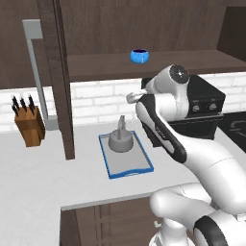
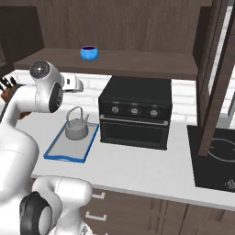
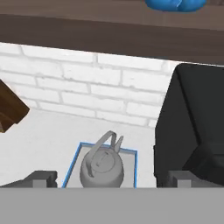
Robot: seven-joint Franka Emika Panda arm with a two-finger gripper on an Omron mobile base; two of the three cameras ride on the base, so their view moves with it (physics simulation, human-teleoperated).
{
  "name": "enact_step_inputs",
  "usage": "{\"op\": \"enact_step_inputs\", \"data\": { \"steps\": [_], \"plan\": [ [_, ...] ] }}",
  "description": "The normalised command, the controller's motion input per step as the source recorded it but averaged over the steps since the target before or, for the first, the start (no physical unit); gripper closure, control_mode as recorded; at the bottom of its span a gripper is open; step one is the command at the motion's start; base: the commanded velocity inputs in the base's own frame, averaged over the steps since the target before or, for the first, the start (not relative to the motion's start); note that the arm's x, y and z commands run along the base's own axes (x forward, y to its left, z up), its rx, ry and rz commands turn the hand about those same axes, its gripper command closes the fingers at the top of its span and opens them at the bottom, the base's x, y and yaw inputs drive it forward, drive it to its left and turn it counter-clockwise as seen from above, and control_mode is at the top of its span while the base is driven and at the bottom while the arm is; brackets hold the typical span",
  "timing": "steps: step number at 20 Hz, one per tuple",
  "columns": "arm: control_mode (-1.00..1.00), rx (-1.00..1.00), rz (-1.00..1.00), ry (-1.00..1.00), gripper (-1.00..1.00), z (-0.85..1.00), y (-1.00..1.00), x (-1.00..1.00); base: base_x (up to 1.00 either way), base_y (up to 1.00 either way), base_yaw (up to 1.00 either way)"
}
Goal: Pick the kettle from the counter and place it on the tray. Then pick the mug from the cabinet and place it on the tray. Then close the cabinet doors.
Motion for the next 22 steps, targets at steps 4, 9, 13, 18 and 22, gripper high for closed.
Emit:
{"op": "enact_step_inputs", "data": {
  "steps": [4,9,13,18,22],
  "plan": [
    [-1.0,0.0,0.0,-0.09,-1.0,0.7,-0.22,0.0,0.0,0.0,0.0],
    [-1.0,0.0,-0.04,-0.07,-1.0,0.65,-0.22,0.04,0.0,0.0,0.0],
    [-1.0,0.0,-0.1,-0.08,-1.0,0.46,-0.23,0.19,0.0,0.0,0.0],
    [-1.0,0.02,0.0,-0.18,-1.0,0.23,-0.14,0.15,0.0,0.0,0.0],
    [-1.0,0.09,0.0,-0.03,-1.0,0.22,-0.2,0.27,0.0,0.0,0.0]
  ]
}}
